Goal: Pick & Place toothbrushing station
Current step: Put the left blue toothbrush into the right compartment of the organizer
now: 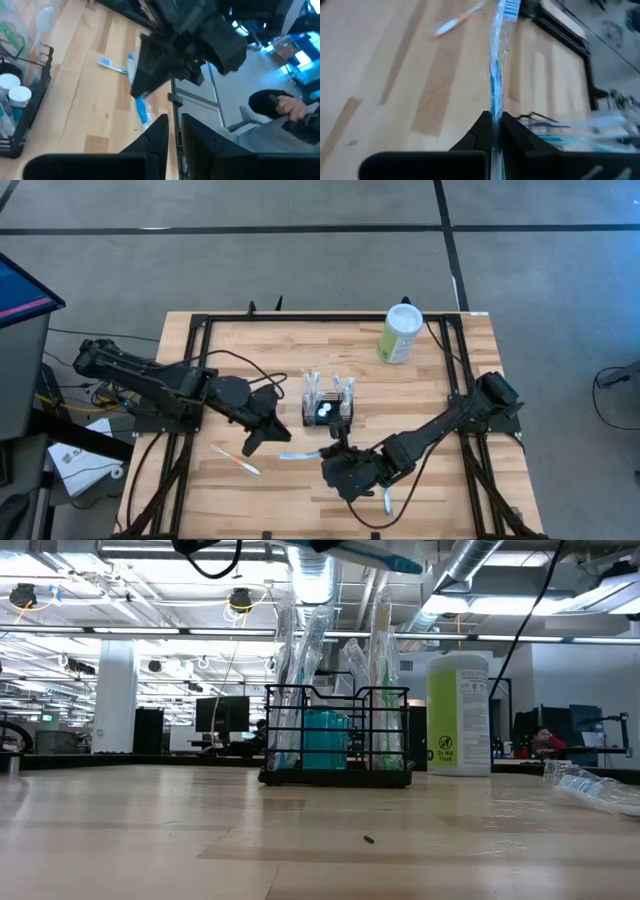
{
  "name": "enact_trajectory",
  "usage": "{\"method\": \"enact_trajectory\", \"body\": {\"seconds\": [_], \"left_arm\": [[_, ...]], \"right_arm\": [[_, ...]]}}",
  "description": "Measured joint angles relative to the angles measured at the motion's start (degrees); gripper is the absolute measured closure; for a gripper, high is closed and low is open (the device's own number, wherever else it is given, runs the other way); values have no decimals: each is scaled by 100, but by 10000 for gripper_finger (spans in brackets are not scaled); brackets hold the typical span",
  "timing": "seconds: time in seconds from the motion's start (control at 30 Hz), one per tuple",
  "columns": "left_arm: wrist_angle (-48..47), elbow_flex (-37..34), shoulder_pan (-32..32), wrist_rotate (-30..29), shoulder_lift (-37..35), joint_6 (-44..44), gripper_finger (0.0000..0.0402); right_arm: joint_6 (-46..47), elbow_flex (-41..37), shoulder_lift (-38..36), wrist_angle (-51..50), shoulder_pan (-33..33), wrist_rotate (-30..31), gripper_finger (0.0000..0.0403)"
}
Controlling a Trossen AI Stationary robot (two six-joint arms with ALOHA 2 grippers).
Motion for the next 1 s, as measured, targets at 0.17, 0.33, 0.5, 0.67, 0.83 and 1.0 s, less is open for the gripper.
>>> {"method": "enact_trajectory", "body": {"seconds": [0.17,0.33,0.5,0.67,0.83,1.0], "left_arm": [[0,-7,-93,-235,-5,245,355],[2,-7,-159,-292,-6,263,355],[6,-7,-164,-293,-6,282,355],[11,-7,-164,-293,-6,384,355],[11,-7,-164,-293,-6,401,355],[17,-7,-164,-293,-6,402,355]], "right_arm": [[426,-6,-105,-284,-59,219,394],[601,-8,-153,-407,-77,323,397],[762,-8,-153,-505,-83,320,397],[1051,-22,-157,-625,-73,312,397],[1359,-202,-162,-592,-10,301,397],[1721,-408,-205,-544,75,344,397]]}}
